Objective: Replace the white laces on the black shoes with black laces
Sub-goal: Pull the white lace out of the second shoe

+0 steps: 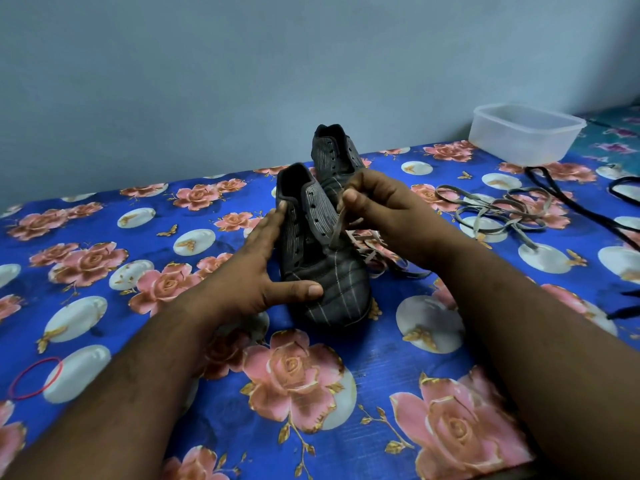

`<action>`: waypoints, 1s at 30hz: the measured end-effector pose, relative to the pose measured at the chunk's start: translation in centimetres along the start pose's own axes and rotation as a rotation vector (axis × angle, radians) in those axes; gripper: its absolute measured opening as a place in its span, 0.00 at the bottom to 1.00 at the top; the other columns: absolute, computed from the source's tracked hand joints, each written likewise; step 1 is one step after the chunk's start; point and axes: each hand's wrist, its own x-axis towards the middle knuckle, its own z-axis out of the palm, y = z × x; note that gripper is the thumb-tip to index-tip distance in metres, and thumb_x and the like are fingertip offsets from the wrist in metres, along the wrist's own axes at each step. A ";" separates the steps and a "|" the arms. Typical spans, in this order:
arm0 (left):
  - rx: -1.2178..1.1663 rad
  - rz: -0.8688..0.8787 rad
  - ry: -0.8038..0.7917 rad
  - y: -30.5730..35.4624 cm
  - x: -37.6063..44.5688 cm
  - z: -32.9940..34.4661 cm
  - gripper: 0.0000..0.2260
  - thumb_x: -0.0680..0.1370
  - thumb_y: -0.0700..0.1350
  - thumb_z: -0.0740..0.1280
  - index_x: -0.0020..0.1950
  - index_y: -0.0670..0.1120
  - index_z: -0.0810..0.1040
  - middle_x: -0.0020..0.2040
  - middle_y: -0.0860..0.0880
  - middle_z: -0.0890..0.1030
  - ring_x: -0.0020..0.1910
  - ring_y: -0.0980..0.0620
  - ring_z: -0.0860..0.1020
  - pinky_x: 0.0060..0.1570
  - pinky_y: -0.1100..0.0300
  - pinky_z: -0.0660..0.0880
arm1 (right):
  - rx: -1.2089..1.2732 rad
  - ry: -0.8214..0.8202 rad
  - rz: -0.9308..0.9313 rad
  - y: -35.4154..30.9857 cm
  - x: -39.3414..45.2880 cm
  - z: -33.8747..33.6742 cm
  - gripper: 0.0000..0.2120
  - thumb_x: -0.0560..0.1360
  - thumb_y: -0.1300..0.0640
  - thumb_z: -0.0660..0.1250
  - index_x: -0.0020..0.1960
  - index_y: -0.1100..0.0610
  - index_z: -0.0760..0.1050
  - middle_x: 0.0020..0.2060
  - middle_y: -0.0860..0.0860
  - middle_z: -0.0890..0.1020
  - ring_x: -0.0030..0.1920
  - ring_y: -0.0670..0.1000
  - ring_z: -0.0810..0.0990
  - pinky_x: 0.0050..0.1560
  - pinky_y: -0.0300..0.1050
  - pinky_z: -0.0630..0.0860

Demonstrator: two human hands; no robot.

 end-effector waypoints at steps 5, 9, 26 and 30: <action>0.016 -0.010 0.002 0.0 -0.1 0.0 0.62 0.57 0.72 0.73 0.82 0.62 0.41 0.82 0.62 0.45 0.79 0.65 0.45 0.79 0.60 0.49 | -0.350 0.039 -0.062 -0.3 0.0 -0.6 0.12 0.79 0.50 0.67 0.52 0.60 0.77 0.43 0.56 0.81 0.43 0.46 0.77 0.47 0.39 0.75; 0.021 -0.006 -0.003 0.4 -0.2 0.1 0.59 0.63 0.66 0.77 0.82 0.60 0.41 0.82 0.61 0.43 0.79 0.66 0.42 0.76 0.64 0.47 | -0.493 -0.088 -0.075 -0.8 -0.5 -0.7 0.12 0.73 0.48 0.73 0.51 0.56 0.81 0.43 0.47 0.82 0.44 0.41 0.79 0.47 0.36 0.76; -0.042 0.010 0.029 0.4 0.3 0.6 0.63 0.58 0.66 0.79 0.82 0.59 0.42 0.82 0.61 0.44 0.79 0.66 0.43 0.78 0.62 0.48 | -0.337 0.024 0.061 1.1 0.3 -0.7 0.05 0.81 0.58 0.67 0.50 0.59 0.74 0.41 0.56 0.80 0.39 0.50 0.78 0.44 0.47 0.76; -0.185 0.014 0.057 -0.2 0.6 0.8 0.64 0.55 0.72 0.79 0.82 0.64 0.44 0.82 0.61 0.48 0.81 0.59 0.50 0.80 0.49 0.56 | -0.420 -0.013 0.082 1.8 0.3 0.4 0.08 0.78 0.51 0.72 0.55 0.52 0.77 0.50 0.49 0.81 0.52 0.52 0.81 0.55 0.48 0.79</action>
